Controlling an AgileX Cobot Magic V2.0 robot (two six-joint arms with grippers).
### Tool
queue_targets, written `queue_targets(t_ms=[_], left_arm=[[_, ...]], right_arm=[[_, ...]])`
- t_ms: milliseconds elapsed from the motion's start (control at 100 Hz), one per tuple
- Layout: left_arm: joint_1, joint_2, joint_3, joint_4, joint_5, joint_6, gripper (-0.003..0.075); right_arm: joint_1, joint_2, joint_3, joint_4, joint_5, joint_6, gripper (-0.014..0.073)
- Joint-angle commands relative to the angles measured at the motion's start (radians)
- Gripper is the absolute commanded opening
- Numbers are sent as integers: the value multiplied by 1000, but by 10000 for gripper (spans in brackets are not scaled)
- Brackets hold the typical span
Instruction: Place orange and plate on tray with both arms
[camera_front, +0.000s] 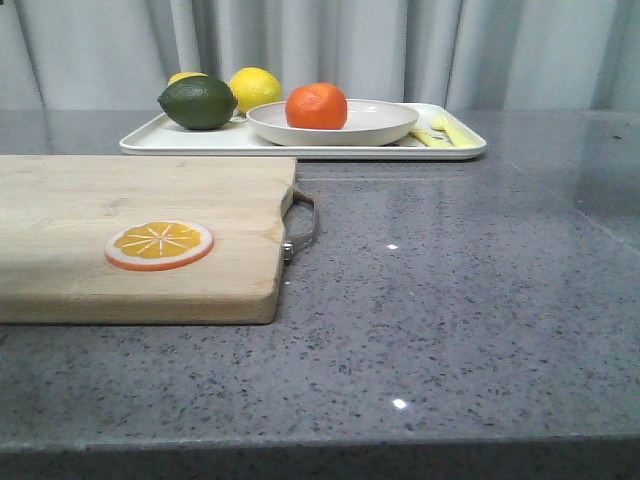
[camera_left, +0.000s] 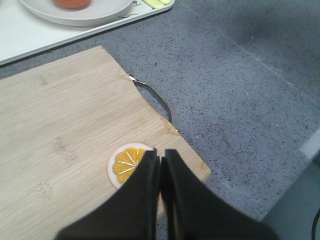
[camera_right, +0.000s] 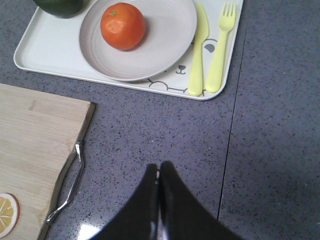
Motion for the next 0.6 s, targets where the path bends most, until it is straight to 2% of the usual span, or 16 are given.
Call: queue_targets(t_ms=[0, 130, 280, 590], left_arm=[[4, -12, -21, -15, -77, -8, -19], [4, -54, 29, -15, -123, -8, -19], [4, -146, 117, -15, -184, -8, -19], [4, -362, 276, -15, -237, -8, -19]], right_arm=[[1, -116, 100, 4, -167, -27, -71], [1, -228, 292, 4, -303, -90, -71], [1, -363, 488, 4, -432, -105, -71], [1, -624, 804, 4, -599, -105, -71]])
